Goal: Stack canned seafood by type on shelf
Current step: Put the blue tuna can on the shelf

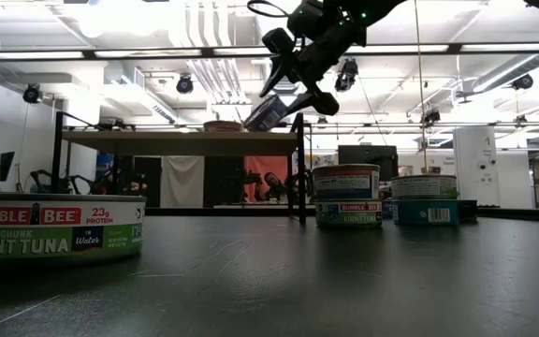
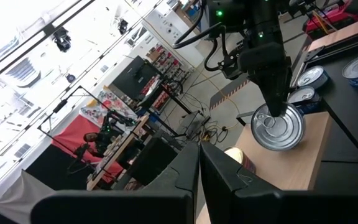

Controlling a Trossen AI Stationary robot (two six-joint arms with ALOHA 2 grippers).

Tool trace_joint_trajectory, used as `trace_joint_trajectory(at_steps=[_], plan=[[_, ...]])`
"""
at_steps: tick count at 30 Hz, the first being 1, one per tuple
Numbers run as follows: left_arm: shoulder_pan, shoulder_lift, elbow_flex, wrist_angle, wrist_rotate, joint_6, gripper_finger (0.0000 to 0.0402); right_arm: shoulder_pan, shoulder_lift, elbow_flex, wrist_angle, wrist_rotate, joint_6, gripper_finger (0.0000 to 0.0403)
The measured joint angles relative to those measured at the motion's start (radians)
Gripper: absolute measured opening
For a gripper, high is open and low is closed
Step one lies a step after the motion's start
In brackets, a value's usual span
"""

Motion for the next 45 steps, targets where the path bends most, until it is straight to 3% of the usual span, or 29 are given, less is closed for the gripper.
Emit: trace_joint_trajectory(at_steps=[17, 45], plan=[[0.000, 0.000, 0.000, 0.000, 0.000, 0.000, 0.0000, 0.000, 0.000, 0.000, 0.003, 0.000, 0.002, 0.0283], [0.000, 0.000, 0.000, 0.001, 0.014, 0.000, 0.0000, 0.017, 0.000, 0.000, 0.033, -0.003, 0.038, 0.0280]])
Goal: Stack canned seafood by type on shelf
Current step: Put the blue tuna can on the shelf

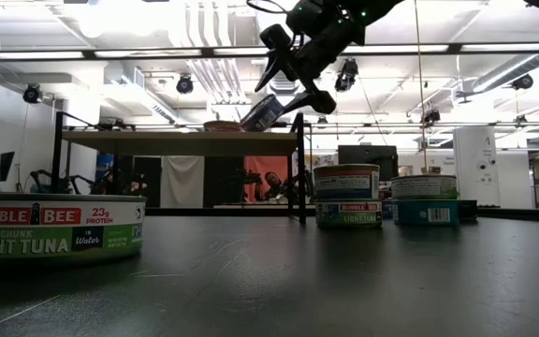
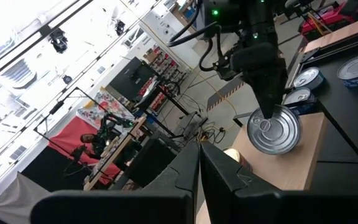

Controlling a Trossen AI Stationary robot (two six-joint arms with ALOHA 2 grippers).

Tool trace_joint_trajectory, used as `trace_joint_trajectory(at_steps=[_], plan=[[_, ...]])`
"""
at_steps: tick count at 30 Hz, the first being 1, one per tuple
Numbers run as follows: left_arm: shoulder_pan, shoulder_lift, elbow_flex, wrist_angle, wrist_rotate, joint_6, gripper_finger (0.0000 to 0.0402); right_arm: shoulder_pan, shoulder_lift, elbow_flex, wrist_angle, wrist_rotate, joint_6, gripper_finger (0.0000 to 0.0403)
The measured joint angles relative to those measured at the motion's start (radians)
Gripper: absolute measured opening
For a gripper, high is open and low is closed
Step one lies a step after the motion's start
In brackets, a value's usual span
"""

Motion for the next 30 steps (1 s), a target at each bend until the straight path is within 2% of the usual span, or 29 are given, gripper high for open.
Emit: trace_joint_trajectory(at_steps=[7, 22, 30], plan=[[0.000, 0.000, 0.000, 0.000, 0.000, 0.000, 0.0000, 0.007, 0.000, 0.000, 0.000, 0.001, 0.015, 0.0288], [0.000, 0.000, 0.000, 0.000, 0.000, -0.007, 0.0000, -0.006, 0.000, 0.000, 0.000, 0.002, 0.001, 0.0259], [0.000, 0.000, 0.000, 0.000, 0.000, -0.008, 0.0000, -0.026, -0.006, 0.000, -0.017, -0.002, -0.016, 0.0260]])
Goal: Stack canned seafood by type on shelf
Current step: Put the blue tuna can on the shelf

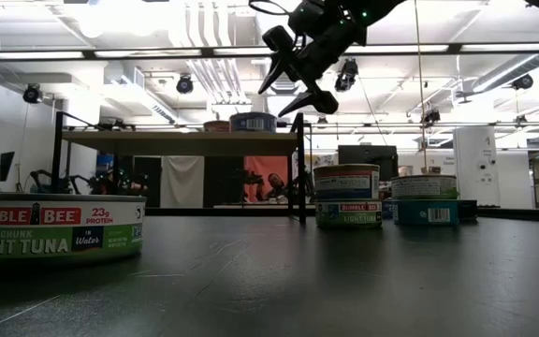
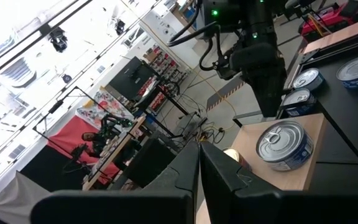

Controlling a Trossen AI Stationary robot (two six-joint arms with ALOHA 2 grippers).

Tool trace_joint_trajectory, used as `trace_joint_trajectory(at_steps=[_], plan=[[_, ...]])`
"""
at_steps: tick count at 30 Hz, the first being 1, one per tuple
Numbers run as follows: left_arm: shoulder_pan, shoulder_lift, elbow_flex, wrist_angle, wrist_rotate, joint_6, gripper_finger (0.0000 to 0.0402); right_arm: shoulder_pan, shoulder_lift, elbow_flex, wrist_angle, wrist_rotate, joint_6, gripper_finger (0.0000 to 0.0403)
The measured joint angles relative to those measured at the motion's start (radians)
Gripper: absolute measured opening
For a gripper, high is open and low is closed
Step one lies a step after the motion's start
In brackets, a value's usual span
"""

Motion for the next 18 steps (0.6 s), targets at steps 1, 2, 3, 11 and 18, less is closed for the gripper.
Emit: trace_joint_trajectory(at_steps=[1, 2, 3, 11, 18], plan=[[0.000, 0.000, 0.000, 0.000, 0.000, 0.000, 0.0000, -0.003, -0.001, 0.000, -0.003, -0.001, -0.003, 0.0261], [0.000, 0.000, 0.000, 0.000, 0.000, 0.000, 0.0000, -0.004, -0.002, 0.000, -0.006, 0.000, -0.006, 0.0263], [0.000, 0.000, 0.000, 0.000, 0.000, 0.000, 0.0000, -0.007, -0.004, 0.000, -0.008, 0.000, -0.010, 0.0265], [0.000, 0.000, 0.000, 0.000, 0.001, -0.003, 0.0000, -0.014, -0.047, 0.000, -0.013, 0.001, -0.085, 0.0266], [0.000, 0.000, 0.000, -0.013, 0.150, -0.027, 0.0000, 0.013, -0.089, 0.001, -0.015, 0.002, -0.299, 0.0234]])
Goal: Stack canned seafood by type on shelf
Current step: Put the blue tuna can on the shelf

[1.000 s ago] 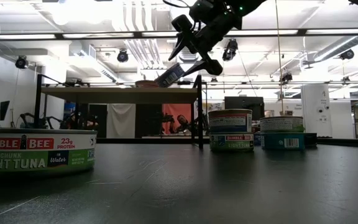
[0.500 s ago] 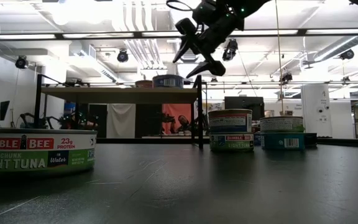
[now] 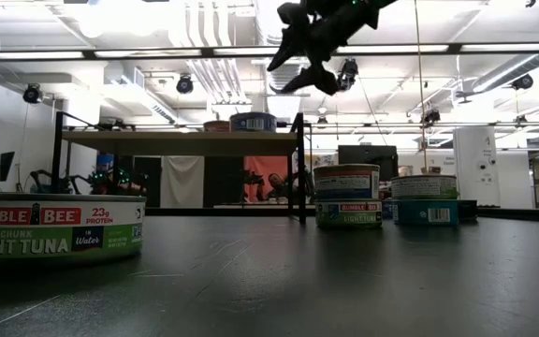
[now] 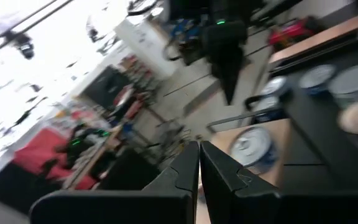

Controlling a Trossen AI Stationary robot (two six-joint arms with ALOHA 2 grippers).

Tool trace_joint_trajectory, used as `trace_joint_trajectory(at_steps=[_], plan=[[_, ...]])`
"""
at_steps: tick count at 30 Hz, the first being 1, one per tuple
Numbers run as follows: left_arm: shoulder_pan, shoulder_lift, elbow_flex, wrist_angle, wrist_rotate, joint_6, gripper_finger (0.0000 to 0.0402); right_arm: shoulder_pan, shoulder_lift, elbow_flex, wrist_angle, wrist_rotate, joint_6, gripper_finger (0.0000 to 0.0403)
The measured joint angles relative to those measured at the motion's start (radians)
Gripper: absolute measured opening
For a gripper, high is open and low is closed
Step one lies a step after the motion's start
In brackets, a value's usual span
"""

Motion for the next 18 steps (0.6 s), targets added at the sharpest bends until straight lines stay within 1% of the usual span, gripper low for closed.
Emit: trace_joint_trajectory(at_steps=[3, 8, 10, 13, 16, 18], plan=[[0.000, 0.000, 0.000, 0.000, 0.060, -0.008, 0.0000, 0.019, -0.001, 0.000, -0.007, 0.001, -0.096, 0.0208], [0.000, 0.000, 0.000, -0.001, 0.113, -0.029, 0.0000, 0.052, 0.002, 0.000, -0.006, 0.013, -0.253, 0.0144], [0.000, 0.000, 0.000, -0.001, 0.138, -0.038, 0.0000, 0.068, 0.003, 0.000, -0.007, 0.052, -0.323, 0.0116], [0.000, 0.000, -0.002, -0.006, 0.175, -0.066, 0.0000, 0.094, 0.003, 0.000, -0.005, 0.146, -0.428, 0.0071], [0.000, 0.000, -0.016, -0.008, 0.239, -0.097, 0.0000, 0.112, 0.003, 0.000, -0.005, 0.234, -0.495, 0.0030], [0.000, 0.000, -0.035, -0.007, 0.276, -0.108, 0.0000, 0.120, 0.005, 0.000, 0.002, 0.274, -0.529, 0.0015]])
